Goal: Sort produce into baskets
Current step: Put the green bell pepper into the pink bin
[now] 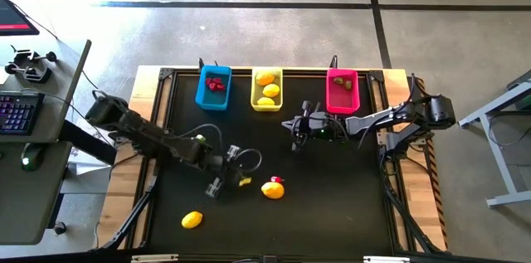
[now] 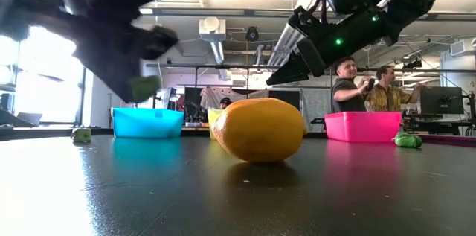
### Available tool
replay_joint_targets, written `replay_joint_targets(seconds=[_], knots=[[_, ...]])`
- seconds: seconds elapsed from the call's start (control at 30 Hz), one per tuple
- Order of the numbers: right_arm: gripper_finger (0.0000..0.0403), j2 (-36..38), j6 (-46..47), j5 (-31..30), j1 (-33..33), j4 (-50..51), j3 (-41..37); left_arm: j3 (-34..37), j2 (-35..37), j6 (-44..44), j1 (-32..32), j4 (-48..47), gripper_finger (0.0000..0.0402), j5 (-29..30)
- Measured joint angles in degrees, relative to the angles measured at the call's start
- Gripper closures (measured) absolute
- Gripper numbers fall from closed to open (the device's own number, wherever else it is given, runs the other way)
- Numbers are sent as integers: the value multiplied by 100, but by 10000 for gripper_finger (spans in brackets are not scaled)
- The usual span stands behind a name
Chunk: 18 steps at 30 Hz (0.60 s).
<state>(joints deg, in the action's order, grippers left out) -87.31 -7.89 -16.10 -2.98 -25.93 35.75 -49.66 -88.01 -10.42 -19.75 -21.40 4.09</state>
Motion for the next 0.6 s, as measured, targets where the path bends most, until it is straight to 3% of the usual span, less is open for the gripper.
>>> replay_joint_targets(seconds=[0.13,0.37,0.6], knots=[[403,0,-24,0,-2,1,0,574,0,-102,477,1116,401,-477],[403,0,-116,34,-2,0,0,1144,74,-394,1132,2578,401,-591],[403,0,-104,409,-4,-2,0,1795,74,-332,1919,4289,401,-1343]])
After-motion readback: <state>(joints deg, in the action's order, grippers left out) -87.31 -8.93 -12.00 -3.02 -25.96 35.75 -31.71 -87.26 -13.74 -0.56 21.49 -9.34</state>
